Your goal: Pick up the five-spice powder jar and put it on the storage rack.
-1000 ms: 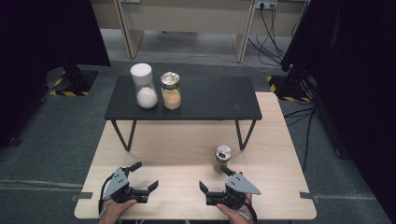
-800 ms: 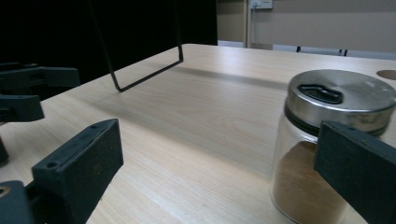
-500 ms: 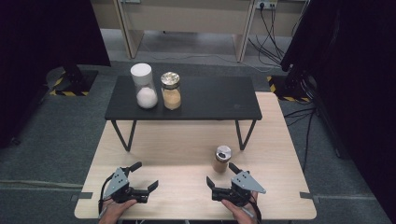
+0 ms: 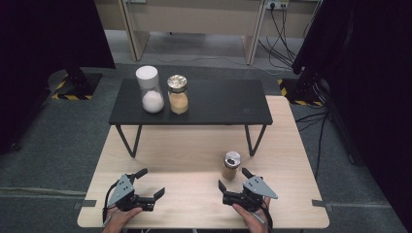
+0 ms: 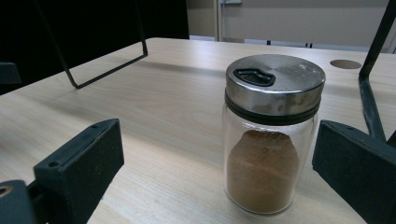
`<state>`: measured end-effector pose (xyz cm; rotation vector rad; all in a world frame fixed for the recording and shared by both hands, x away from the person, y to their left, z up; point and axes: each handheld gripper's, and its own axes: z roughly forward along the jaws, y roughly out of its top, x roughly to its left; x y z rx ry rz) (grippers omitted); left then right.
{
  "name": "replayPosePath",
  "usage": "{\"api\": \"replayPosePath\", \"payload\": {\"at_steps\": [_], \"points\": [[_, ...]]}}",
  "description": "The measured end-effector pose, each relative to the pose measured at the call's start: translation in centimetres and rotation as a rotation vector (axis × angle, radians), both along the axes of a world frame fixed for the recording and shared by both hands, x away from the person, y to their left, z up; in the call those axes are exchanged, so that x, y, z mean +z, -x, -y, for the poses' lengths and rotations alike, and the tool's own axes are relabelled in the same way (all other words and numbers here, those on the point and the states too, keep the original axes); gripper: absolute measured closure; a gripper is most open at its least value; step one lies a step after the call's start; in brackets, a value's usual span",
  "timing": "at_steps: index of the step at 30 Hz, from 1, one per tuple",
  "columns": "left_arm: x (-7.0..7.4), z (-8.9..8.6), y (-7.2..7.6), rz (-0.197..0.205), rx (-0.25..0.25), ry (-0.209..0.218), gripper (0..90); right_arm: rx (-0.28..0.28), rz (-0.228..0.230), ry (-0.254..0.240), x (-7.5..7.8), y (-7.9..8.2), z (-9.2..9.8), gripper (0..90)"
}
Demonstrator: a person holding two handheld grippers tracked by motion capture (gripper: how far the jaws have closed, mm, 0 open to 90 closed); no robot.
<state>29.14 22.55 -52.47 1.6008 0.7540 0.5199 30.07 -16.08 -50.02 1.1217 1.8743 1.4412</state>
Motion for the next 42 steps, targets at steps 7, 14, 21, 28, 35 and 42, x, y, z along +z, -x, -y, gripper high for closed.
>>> {"api": "replayPosePath", "payload": {"at_steps": [7,14,21,28,35,42], "points": [[0.0,0.0,0.0,-0.001,-0.001,-0.002,2.2,-0.029,-0.003,0.014,-0.4,-0.8,0.1,2.7],[0.0,0.0,0.0,0.000,-0.002,-0.002,2.2,-0.052,-0.008,0.027,-0.8,-1.5,0.3,2.9],[0.0,0.0,0.0,-0.002,-0.002,-0.003,2.2,-0.062,-0.010,0.035,-0.9,-2.1,0.1,3.4],[-0.1,0.0,0.0,-0.003,-0.002,-0.003,2.2,-0.080,-0.011,0.047,-1.1,-2.8,0.1,5.2],[-0.1,0.0,0.0,-0.003,-0.001,-0.002,2.2,-0.085,-0.021,0.056,-1.4,-3.8,-0.2,8.4],[-0.1,0.0,0.0,-0.003,-0.001,-0.001,2.2,-0.093,-0.030,0.053,-1.5,-4.5,-0.2,12.8]]}}
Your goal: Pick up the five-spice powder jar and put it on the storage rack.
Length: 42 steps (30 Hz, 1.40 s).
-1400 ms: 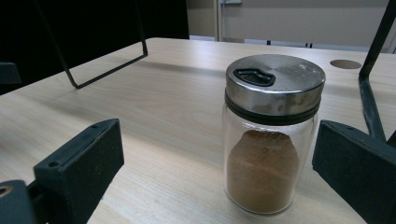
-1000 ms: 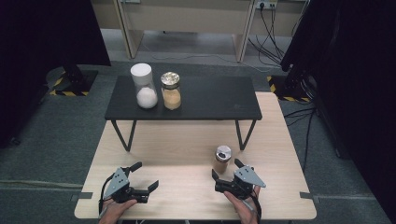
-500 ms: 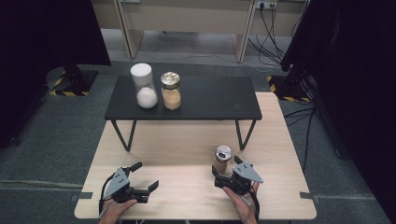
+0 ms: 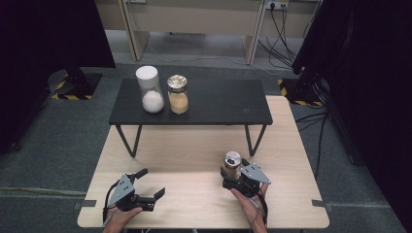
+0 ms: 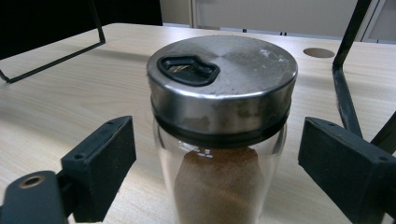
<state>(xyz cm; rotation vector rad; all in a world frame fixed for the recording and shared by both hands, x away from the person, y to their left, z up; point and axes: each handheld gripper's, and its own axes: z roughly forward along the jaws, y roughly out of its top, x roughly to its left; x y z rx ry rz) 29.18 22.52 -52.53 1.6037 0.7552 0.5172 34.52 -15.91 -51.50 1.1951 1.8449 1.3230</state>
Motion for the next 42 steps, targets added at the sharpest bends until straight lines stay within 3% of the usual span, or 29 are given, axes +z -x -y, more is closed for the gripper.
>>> {"api": "replayPosePath", "payload": {"at_steps": [9,12,20,28,42], "points": [[0.0,0.0,0.0,0.002,0.000,0.000,2.2,-0.002,-0.012,-0.001,-0.2,-0.7,-0.2,23.5],[0.0,0.0,0.0,0.002,0.000,0.000,2.2,0.003,-0.028,-0.030,-0.3,-0.9,-0.1,29.3],[0.1,0.0,0.0,0.004,0.001,0.001,2.2,-0.006,-0.001,-0.006,-0.1,-0.6,-0.3,30.3],[0.1,-0.1,0.0,0.004,0.001,0.001,2.2,0.006,0.036,-0.027,1.2,-0.1,-0.3,30.5],[0.1,-0.1,0.0,0.004,0.001,0.001,2.2,0.056,0.036,-0.027,2.7,0.6,-0.9,30.6]]}}
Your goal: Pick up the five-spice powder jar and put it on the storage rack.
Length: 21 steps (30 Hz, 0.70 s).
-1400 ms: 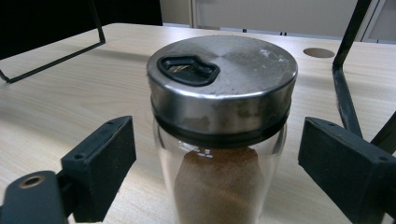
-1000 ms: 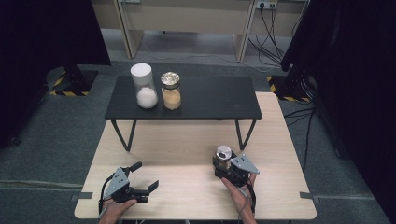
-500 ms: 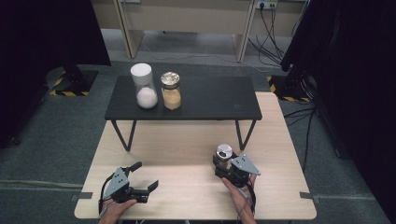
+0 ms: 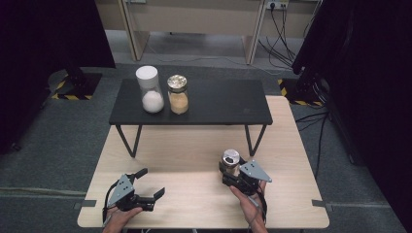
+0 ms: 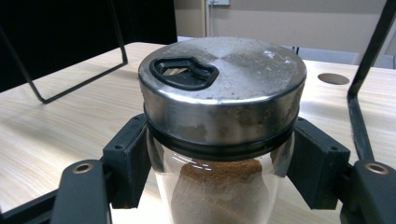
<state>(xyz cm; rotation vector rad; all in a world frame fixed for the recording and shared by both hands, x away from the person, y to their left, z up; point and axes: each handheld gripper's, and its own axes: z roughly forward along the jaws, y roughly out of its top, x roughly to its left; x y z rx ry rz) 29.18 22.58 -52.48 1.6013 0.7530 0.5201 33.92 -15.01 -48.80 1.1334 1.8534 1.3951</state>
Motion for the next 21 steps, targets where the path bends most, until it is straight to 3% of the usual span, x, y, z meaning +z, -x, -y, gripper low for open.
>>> {"api": "replayPosePath", "payload": {"at_steps": [21], "points": [[0.0,0.0,0.0,0.000,-0.001,0.000,2.2,0.053,0.002,0.001,1.9,0.5,-0.9,30.8]]}}
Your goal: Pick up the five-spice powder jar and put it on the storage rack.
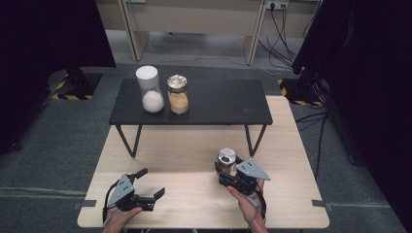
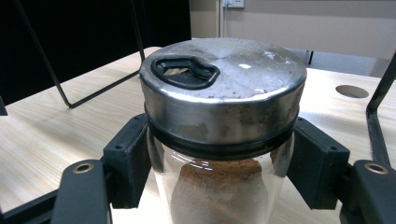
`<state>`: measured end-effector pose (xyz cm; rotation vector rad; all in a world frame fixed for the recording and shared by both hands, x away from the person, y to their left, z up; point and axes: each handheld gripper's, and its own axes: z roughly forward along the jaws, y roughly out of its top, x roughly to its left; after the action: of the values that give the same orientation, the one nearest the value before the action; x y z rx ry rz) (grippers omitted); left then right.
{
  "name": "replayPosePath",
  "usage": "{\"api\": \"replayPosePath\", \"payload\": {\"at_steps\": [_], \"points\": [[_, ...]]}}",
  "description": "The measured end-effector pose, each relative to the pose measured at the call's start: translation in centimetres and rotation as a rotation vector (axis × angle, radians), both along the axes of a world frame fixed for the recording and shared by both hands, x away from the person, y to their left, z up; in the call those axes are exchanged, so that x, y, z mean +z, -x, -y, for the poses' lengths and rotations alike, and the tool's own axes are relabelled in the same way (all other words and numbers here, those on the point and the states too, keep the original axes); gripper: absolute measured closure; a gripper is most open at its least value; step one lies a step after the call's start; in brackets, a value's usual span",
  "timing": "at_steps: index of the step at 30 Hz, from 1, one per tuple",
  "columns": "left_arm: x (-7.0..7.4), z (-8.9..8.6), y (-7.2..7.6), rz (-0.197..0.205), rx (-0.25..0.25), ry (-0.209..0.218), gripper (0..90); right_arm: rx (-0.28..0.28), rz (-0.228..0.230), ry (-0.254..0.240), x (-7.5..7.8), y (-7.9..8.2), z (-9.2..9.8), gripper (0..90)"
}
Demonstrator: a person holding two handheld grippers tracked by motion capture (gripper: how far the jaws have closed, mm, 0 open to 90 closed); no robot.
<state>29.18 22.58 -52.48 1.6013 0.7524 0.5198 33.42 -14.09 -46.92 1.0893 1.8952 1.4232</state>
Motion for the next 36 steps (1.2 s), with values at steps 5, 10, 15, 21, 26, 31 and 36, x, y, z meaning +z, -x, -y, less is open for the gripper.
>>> {"api": "replayPosePath", "payload": {"at_steps": [5,10,15,21,26,31,36], "points": [[0.0,0.0,0.0,-0.001,0.000,0.000,2.2,0.008,-0.001,0.003,0.3,0.1,0.0,30.8],[0.0,0.0,0.0,-0.001,0.001,0.001,2.2,0.019,0.005,0.005,0.7,0.3,-0.2,30.9],[0.0,0.0,0.0,-0.002,0.001,0.000,2.2,0.039,0.024,0.007,1.4,0.7,-0.5,30.9],[0.0,0.0,0.0,-0.003,0.001,0.000,2.2,0.067,0.022,0.015,2.1,1.0,-0.9,30.9],[0.0,0.0,0.0,-0.004,0.002,0.000,2.2,0.088,0.013,0.010,2.6,1.0,-1.0,30.9],[-0.1,0.0,0.0,-0.005,0.002,0.000,2.2,0.096,0.014,0.012,3.0,1.0,-1.1,30.9],[-0.1,0.0,0.0,-0.005,0.002,0.000,2.2,0.109,0.019,0.010,3.4,1.0,-1.2,31.0]]}}
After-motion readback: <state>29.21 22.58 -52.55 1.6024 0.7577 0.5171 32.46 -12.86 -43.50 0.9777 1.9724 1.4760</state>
